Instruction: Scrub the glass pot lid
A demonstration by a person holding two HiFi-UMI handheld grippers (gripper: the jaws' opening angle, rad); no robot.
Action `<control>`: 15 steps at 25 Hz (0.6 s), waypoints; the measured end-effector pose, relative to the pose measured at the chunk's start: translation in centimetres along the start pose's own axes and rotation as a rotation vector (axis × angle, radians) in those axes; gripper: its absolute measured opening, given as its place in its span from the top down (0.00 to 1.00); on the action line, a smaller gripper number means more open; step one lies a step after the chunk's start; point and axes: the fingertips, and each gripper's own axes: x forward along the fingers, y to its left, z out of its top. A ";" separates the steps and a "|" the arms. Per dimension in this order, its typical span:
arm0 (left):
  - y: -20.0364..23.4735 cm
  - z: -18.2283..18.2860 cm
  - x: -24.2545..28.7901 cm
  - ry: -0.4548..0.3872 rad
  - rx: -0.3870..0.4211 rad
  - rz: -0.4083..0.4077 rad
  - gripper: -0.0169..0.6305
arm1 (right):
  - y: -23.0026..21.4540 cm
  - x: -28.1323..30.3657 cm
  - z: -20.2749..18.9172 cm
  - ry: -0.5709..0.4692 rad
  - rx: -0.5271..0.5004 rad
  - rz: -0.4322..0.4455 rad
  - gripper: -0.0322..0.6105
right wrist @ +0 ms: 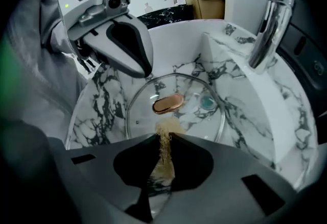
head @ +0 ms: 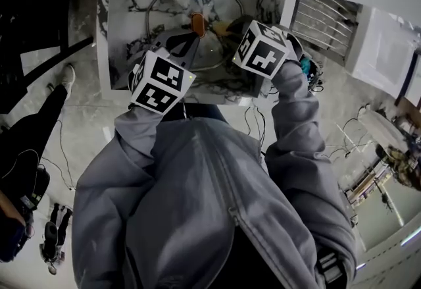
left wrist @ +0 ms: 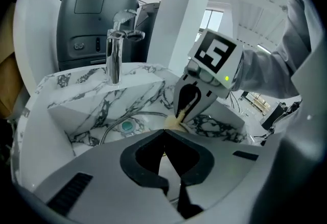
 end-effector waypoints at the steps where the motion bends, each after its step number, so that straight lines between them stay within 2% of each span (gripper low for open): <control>1: 0.3 -0.2 0.9 0.028 0.016 0.001 0.95 | -1.0 -0.3 0.1 -0.004 0.001 -0.020 0.86; 2: 0.5 -0.7 2.0 0.064 0.038 0.002 0.94 | -1.8 -0.5 0.2 -0.007 0.006 -0.037 0.86; 3: 0.7 -1.2 3.1 0.104 0.058 0.002 0.83 | -2.6 -0.5 0.3 -0.008 0.013 -0.054 0.86; 4: 0.9 -1.7 4.2 0.140 0.070 -0.001 0.65 | -3.4 -0.5 0.4 -0.006 0.021 -0.070 0.86; 5: 1.1 -2.1 5.2 0.166 0.073 -0.004 0.59 | -4.1 -0.3 0.4 0.000 0.026 -0.086 0.86; 7: 1.4 -2.5 6.9 0.193 0.082 -0.009 0.51 | -5.3 0.2 0.4 0.018 0.025 -0.117 0.86; 10: 1.5 -2.9 8.9 0.233 0.141 -0.018 0.45 | -6.9 0.9 0.5 0.042 0.005 -0.161 0.86; 12: 1.7 -3.1 9.9 0.253 0.163 -0.021 0.44 | -7.9 1.3 0.6 0.055 -0.002 -0.186 0.86; 15: 2.0 -3.1 10.7 0.254 0.151 -0.028 0.44 | -9.0 1.8 0.6 0.072 -0.005 -0.212 0.86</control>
